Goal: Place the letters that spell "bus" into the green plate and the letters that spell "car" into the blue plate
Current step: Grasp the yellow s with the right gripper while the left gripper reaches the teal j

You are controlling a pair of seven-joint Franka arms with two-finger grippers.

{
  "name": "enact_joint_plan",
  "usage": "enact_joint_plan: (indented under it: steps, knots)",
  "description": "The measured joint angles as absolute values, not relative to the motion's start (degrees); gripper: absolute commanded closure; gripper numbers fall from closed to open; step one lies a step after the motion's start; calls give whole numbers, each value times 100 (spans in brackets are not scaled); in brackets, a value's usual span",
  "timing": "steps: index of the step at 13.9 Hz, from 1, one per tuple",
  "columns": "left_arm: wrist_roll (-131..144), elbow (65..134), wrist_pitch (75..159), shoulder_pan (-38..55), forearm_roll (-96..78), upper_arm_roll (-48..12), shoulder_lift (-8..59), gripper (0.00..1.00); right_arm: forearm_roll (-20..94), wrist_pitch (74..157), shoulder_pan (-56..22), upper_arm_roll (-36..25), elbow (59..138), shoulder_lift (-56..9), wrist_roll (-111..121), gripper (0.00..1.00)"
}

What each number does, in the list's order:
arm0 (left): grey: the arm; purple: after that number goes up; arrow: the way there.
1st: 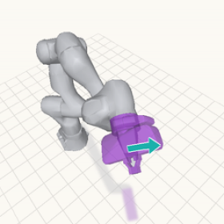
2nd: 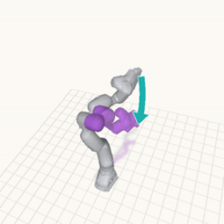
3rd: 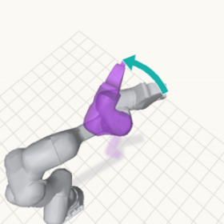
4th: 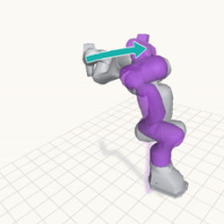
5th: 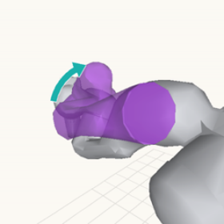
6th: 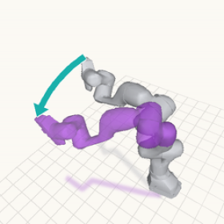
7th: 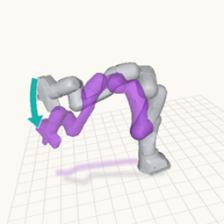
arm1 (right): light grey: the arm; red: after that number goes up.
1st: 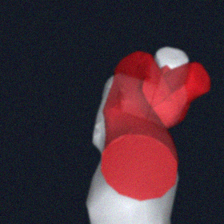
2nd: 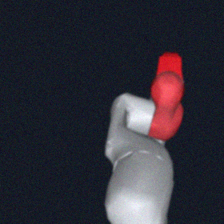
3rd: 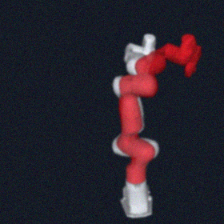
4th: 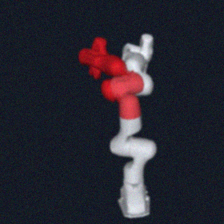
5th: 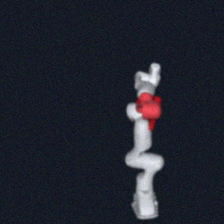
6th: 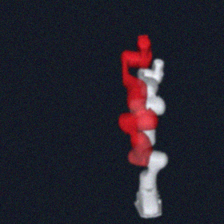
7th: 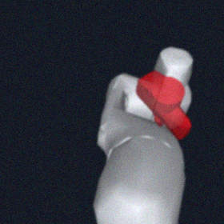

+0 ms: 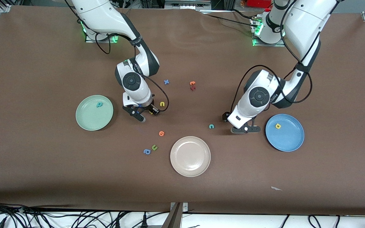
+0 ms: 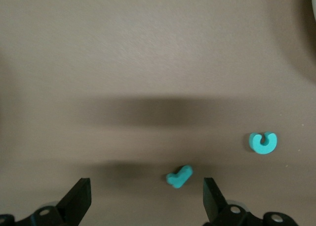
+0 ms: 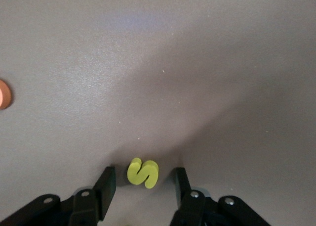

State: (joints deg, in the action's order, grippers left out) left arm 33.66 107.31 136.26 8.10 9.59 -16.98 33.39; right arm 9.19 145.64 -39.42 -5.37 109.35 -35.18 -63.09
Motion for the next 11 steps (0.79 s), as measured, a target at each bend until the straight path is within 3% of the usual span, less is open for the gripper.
enact_joint_plan:
  steps: [2, 4, 8, 11]
  knots:
    - [3582, 11037, 14177, 881, 959, -1700, 3371, 2, 917, 14574, -3944, -538, 10933, -3515, -6309, 75]
    - [3738, 11279, 14529, 938, 959, -1700, 3369, 9, 917, 14575, -3945, -538, 10930, -3503, -6309, 87]
    - [4048, 11387, 14639, 1134, 959, -1702, 3359, 26, 912, 14552, -3950, -591, 10900, -3491, -6269, 88]
    - [4073, 11388, 14640, 1162, 1024, -1690, 3358, 32, 905, 14021, -3957, -925, 10784, -3328, -5605, 87]
